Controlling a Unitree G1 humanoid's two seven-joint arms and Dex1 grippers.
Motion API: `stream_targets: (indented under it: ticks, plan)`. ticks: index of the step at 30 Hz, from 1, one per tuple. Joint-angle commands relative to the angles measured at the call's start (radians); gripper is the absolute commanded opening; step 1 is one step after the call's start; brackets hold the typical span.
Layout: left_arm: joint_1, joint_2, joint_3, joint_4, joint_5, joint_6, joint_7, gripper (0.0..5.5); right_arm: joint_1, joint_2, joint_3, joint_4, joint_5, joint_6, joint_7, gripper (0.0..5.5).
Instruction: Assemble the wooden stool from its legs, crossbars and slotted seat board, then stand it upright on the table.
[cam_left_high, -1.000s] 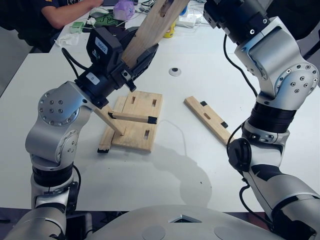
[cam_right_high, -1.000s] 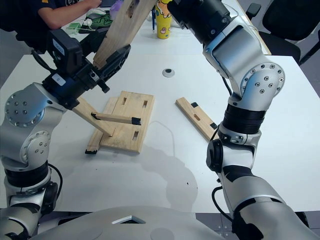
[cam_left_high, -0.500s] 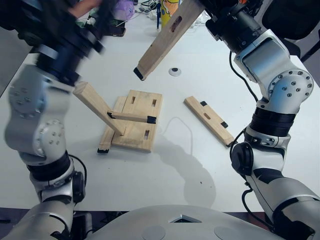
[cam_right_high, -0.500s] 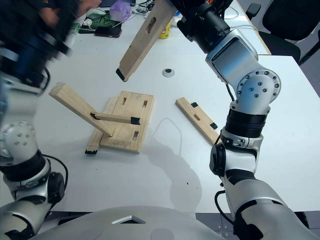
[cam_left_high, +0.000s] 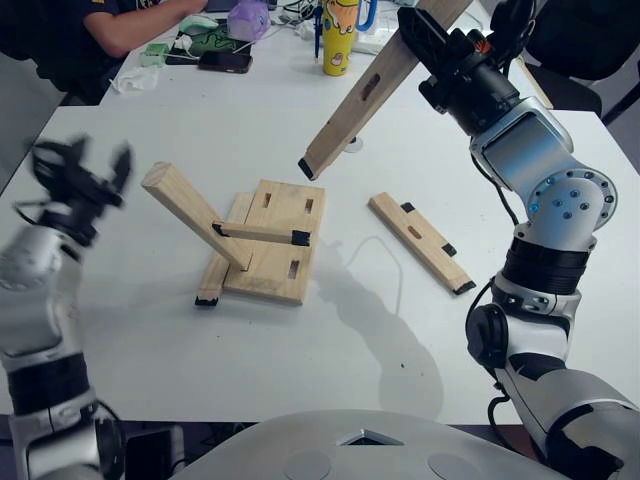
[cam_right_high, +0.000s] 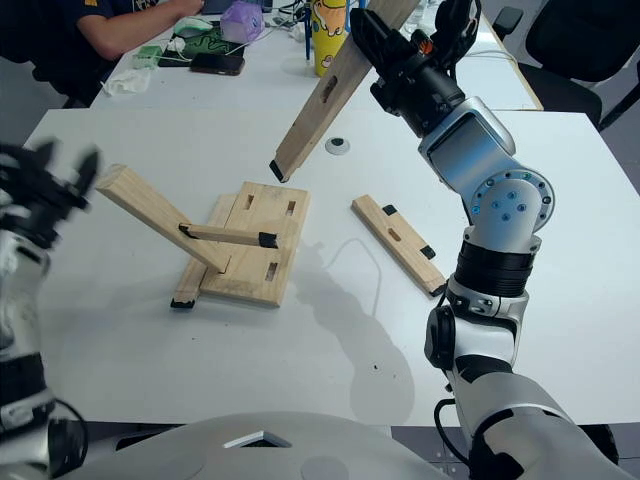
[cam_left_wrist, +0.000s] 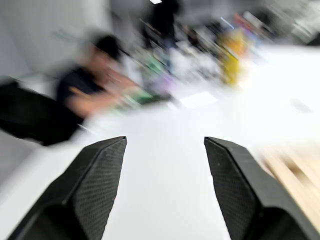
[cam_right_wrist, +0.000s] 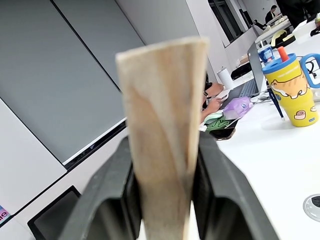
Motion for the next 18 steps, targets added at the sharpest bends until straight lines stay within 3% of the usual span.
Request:
stream_targets:
  ticks: [1, 18]
  plan:
    - [0.090, 0.032, -0.096, -0.109, -0.018, 0.041, -0.107, 2.88, 0.004, -0.001, -0.009, -0.012, -0.004, 0.011, 0.008, 1.05]
    - [0.082, -0.023, -0.311, -0.109, 0.119, 0.037, -0.096, 2.88, -0.020, 0.004, -0.036, -0.012, 0.001, 0.008, 0.001, 1.05]
